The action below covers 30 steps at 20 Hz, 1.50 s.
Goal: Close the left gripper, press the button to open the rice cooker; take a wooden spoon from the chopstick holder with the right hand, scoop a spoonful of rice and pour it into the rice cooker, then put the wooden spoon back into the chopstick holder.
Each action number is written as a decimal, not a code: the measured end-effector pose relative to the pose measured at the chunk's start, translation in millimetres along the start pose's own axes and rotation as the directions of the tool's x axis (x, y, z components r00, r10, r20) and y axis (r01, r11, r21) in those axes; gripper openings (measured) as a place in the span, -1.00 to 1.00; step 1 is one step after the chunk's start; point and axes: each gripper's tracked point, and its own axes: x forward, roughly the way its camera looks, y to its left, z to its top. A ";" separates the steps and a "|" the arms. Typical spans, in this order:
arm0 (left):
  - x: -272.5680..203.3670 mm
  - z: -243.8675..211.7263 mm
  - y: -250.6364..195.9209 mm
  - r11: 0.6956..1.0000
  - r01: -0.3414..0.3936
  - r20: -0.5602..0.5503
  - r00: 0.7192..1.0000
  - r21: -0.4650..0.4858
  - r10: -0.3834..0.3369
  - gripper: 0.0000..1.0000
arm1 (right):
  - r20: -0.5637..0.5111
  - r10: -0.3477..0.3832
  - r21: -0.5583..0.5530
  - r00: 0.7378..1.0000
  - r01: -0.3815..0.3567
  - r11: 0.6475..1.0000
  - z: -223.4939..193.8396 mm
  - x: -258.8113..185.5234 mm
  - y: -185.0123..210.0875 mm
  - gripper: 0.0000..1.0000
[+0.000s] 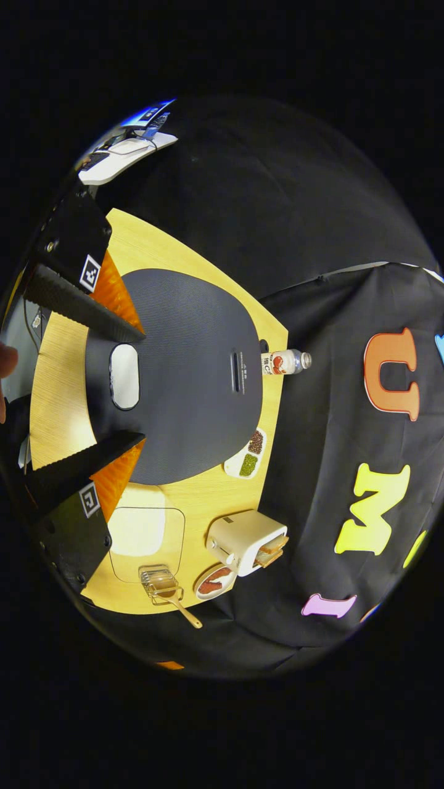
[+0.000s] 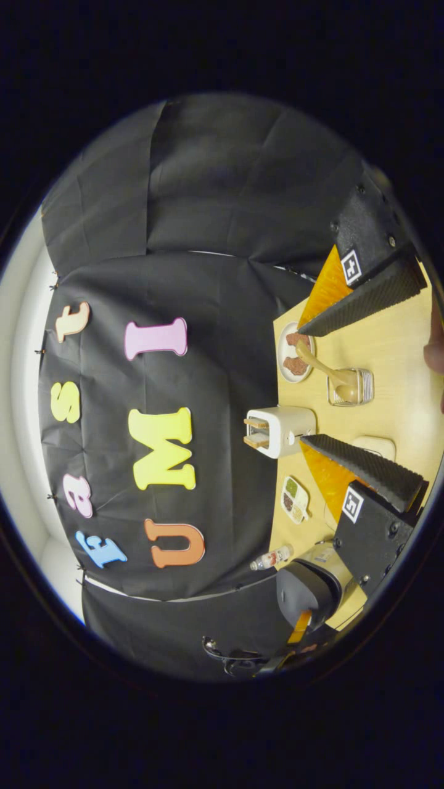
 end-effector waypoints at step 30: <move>-89.3 71.4 -39.3 0.999 0.023 0.398 0.916 0.042 -0.038 0.90 | 0.134 0.131 -0.002 0.982 -0.132 0.991 49.3 -34.7 16.1 1.00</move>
